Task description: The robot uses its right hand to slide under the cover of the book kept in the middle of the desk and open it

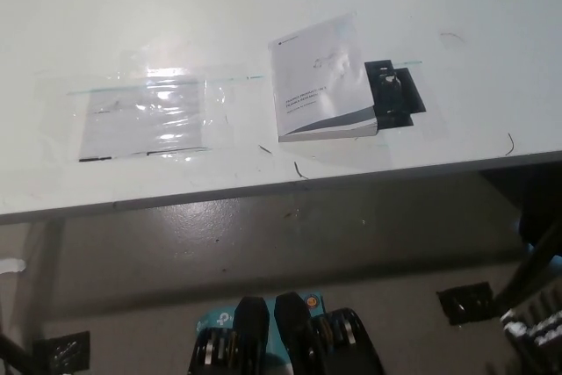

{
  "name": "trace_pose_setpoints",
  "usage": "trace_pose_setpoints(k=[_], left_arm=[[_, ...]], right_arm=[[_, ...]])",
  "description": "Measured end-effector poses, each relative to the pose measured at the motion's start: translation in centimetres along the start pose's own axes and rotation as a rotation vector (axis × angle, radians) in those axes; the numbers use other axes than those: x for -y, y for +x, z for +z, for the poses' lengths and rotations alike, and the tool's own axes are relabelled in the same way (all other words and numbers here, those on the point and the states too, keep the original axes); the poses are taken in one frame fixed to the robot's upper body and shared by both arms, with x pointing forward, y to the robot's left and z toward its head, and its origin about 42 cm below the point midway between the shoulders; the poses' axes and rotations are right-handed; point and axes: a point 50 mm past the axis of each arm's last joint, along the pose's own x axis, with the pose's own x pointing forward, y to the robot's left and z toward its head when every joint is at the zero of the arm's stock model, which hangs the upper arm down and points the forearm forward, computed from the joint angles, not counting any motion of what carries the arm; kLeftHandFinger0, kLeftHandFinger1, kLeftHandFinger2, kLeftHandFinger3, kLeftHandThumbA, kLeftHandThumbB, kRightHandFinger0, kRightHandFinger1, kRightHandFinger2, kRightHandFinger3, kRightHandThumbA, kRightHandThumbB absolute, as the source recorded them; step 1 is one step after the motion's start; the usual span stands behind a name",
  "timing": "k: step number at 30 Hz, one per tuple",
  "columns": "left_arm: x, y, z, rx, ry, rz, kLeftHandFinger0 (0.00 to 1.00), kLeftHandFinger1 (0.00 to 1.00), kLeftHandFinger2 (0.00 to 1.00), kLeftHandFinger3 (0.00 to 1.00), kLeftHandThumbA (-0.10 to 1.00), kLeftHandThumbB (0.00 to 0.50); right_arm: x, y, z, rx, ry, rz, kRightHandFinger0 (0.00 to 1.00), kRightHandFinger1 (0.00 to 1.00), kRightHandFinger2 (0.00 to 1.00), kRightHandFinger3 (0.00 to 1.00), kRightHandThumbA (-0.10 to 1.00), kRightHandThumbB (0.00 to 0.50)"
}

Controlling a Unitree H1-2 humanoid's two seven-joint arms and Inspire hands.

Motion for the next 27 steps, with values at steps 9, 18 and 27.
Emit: trace_pose_setpoints(k=[9,18,27], left_arm=[[0.0,0.0,-0.2,0.006,-0.008,0.002,0.88,0.86,0.91,0.93,0.53,0.200],[-0.2,0.0,-0.4,0.001,-0.020,0.006,0.88,0.85,0.91,0.93,0.54,0.195],[-0.5,0.3,-0.3,0.001,-0.015,0.009,0.87,0.84,0.89,0.90,0.54,0.205]], right_arm=[[-2.8,0.4,8.2,0.223,0.144,0.040,1.00,1.00,1.00,1.00,0.87,0.306],[-6.5,2.1,15.0,0.340,0.203,0.149,1.00,1.00,1.00,1.00,0.86,0.296],[-14.8,5.1,21.0,0.393,0.186,0.374,1.00,1.00,1.00,1.00,1.00,0.252]])
